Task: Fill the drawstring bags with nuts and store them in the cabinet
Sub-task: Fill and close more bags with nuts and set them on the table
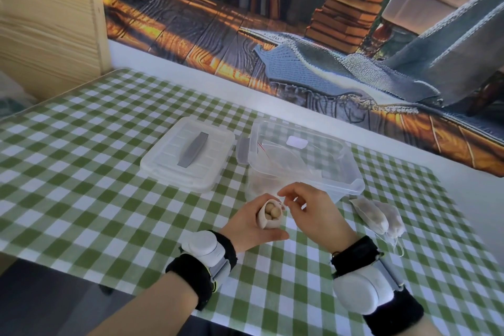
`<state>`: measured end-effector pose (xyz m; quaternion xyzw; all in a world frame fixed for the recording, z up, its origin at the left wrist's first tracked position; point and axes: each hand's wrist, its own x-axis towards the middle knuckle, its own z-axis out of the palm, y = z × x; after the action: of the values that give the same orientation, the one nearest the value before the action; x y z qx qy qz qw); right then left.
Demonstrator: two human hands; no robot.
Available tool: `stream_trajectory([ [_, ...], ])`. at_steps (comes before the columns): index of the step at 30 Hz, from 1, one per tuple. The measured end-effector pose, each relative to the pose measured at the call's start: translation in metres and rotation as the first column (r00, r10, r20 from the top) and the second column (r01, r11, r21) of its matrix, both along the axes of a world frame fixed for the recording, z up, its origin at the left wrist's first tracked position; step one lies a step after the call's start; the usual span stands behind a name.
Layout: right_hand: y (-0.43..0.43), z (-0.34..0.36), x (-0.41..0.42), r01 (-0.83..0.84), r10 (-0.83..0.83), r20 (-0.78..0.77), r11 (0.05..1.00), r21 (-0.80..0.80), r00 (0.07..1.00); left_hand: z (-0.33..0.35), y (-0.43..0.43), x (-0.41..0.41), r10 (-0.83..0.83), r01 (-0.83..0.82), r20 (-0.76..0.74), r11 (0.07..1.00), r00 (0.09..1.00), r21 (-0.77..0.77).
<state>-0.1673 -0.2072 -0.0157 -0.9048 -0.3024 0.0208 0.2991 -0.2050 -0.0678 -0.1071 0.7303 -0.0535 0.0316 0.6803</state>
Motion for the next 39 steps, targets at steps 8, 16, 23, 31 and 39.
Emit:
stream_trajectory([
  [8, -0.005, -0.009, -0.003, -0.026, 0.026, -0.005, 0.999, -0.024, 1.000, -0.001, 0.000, 0.000, -0.024, 0.026, 0.036, 0.999, 0.999, -0.034],
  [16, -0.005, -0.015, -0.003, -0.008, 0.009, -0.026, 1.000, 0.015, 1.000, -0.001, 0.001, -0.002, -0.050, 0.055, 0.079, 0.996, 0.996, -0.067],
  [23, -0.008, -0.016, -0.004, 0.082, -0.059, -0.164, 0.988, 0.131, 0.985, 0.001, -0.002, -0.004, -0.070, 0.076, 0.053, 0.990, 0.996, -0.119],
  [31, -0.008, -0.015, -0.009, 0.087, 0.002, -0.282, 0.949, 0.302, 0.960, 0.002, -0.002, -0.003, -0.061, 0.054, -0.021, 0.969, 0.998, -0.240],
  [39, -0.008, -0.022, -0.011, 0.094, 0.030, -0.293, 0.912, 0.400, 0.955, 0.015, -0.004, -0.001, -0.054, 0.017, -0.141, 0.968, 0.989, -0.250],
])
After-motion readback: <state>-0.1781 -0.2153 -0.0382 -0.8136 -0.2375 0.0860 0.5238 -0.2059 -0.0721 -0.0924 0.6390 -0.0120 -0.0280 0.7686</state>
